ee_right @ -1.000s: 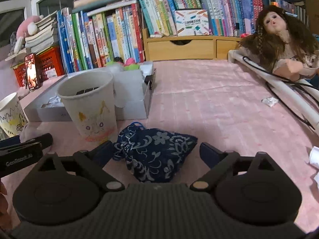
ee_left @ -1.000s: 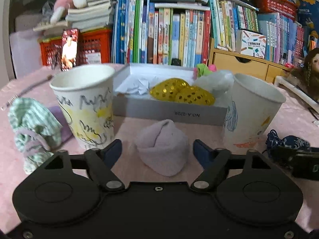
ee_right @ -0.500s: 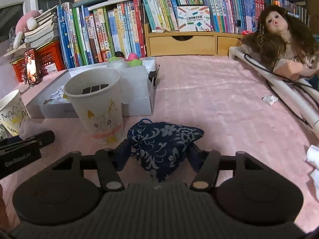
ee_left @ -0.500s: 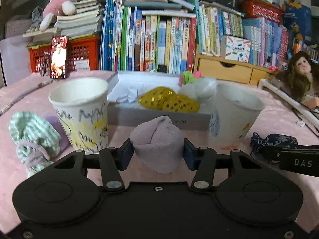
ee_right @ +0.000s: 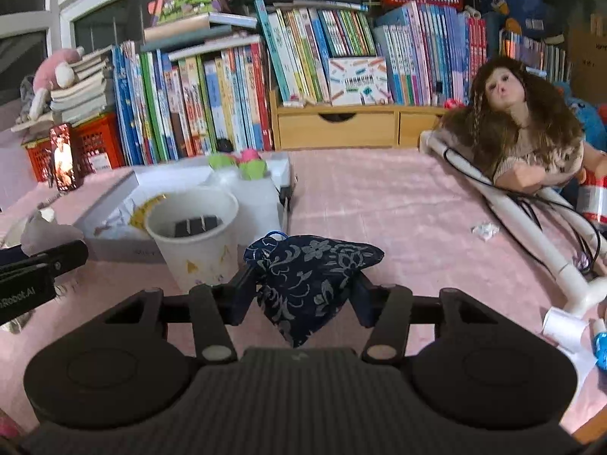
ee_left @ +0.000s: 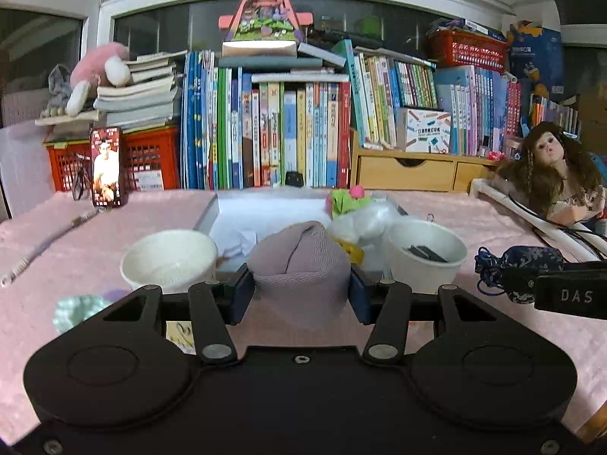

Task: Organize soft objects
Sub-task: 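Carry the hat with the left tool while the right tool carries the pouch over the box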

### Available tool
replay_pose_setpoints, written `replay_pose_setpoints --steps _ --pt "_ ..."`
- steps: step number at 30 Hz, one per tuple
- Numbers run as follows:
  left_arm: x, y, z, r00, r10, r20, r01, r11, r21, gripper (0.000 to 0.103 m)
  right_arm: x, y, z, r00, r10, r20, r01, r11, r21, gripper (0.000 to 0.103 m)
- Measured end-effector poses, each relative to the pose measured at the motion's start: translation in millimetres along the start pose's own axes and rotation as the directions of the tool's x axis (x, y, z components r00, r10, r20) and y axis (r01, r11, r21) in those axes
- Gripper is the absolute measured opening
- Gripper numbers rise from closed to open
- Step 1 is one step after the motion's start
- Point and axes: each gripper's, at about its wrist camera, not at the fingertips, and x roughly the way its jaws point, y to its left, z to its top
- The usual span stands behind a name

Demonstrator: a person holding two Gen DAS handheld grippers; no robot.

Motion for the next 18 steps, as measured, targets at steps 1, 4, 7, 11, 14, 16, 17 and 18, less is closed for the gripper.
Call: replay_pose_setpoints --steps 1,4,7,11,14,16,17,18 --pt "0 0 2 1.000 0.001 0.003 -0.001 1.000 0.003 0.049 -3 1 2 1.000 0.004 0.008 -0.003 1.000 -0.003 0.056" --pt "-2 1 8 1.000 0.008 0.007 -0.008 1.000 0.017 0.049 -9 6 8 0.999 0.018 0.031 -0.018 1.000 -0.013 0.056" --pt "-1 3 14 1.000 0.000 -0.004 0.001 1.000 0.015 0.049 -13 11 14 0.998 0.034 0.050 -0.033 0.999 -0.019 0.056" --pt "0 6 21 1.000 -0.003 -0.004 0.003 1.000 0.021 0.049 -15 18 23 0.996 0.058 0.064 -0.057 0.998 -0.026 0.056" --pt "1 10 28 1.000 -0.006 -0.003 0.006 1.000 0.020 0.049 -17 25 28 0.995 0.068 0.078 -0.065 0.997 -0.041 0.056" --pt "3 14 33 1.000 -0.010 -0.007 0.010 1.000 0.014 0.049 -17 29 32 0.994 0.076 0.083 -0.072 0.996 -0.048 0.056" --pt "4 17 36 1.000 -0.012 -0.007 0.012 1.000 0.011 0.049 -17 31 34 0.993 0.082 0.084 -0.078 0.996 -0.051 0.056" --pt "4 19 39 1.000 -0.012 -0.005 0.012 1.000 0.011 0.049 -17 33 37 0.993 0.087 0.084 -0.083 0.995 -0.052 0.056"
